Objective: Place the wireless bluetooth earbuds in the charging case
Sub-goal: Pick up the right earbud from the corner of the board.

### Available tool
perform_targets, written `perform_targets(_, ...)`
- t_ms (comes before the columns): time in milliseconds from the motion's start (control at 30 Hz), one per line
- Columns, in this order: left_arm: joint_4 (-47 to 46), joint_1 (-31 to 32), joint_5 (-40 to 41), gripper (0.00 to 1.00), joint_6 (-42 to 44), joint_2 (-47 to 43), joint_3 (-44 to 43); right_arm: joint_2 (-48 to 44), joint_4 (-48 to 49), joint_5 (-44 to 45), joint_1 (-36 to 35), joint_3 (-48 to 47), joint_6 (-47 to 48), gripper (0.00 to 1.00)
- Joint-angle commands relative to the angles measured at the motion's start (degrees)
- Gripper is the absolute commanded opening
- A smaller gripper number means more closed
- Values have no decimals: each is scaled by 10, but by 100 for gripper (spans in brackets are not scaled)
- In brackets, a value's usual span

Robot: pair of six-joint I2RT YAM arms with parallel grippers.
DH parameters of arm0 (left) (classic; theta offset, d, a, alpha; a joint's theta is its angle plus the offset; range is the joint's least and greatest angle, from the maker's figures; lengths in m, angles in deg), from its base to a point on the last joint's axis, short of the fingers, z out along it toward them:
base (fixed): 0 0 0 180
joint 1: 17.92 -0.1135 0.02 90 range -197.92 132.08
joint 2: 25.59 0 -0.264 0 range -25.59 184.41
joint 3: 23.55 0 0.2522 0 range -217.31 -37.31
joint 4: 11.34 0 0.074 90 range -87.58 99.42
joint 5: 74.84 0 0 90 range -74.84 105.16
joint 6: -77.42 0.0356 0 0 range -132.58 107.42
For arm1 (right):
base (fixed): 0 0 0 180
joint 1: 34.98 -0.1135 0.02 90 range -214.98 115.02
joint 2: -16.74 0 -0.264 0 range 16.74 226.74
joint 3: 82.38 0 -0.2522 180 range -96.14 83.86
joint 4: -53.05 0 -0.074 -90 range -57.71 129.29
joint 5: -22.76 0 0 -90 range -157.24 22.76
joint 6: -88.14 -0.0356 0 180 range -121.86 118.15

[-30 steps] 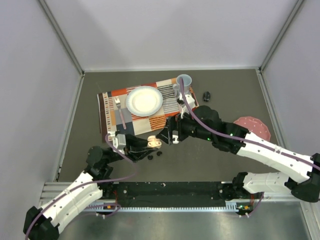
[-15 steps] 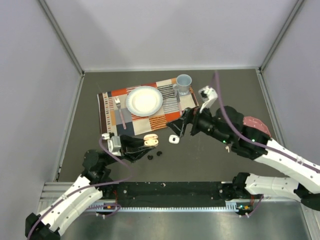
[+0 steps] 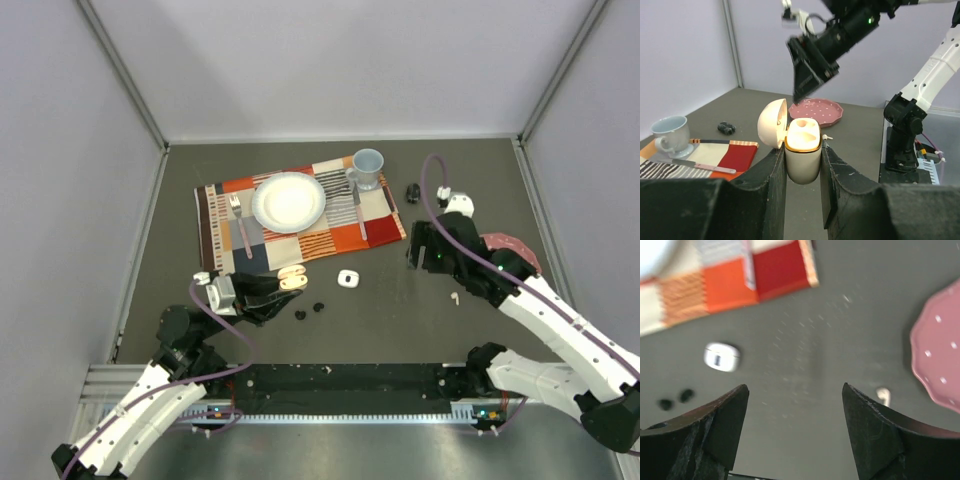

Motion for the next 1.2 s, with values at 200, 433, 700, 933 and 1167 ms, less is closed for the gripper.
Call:
perform_targets(200,25,2,10,0,18,-9,-25,39,-34,-30,73,76,93,83)
perform_targets(433,36,2,9,0,23,-30,-26,126,-38,-114,173,63,109,77)
perform_targets(700,38,2,6,0,26,-35,-24,227,-43,-117,197,86,73,70)
perform_targets(933,30,2,7,0,31,-33,-21,185,-46,-48,207,103,28,70)
perform_targets(1167,27,2,-2,0,25,-33,-21,154,-18,-44,248,141,-22,67)
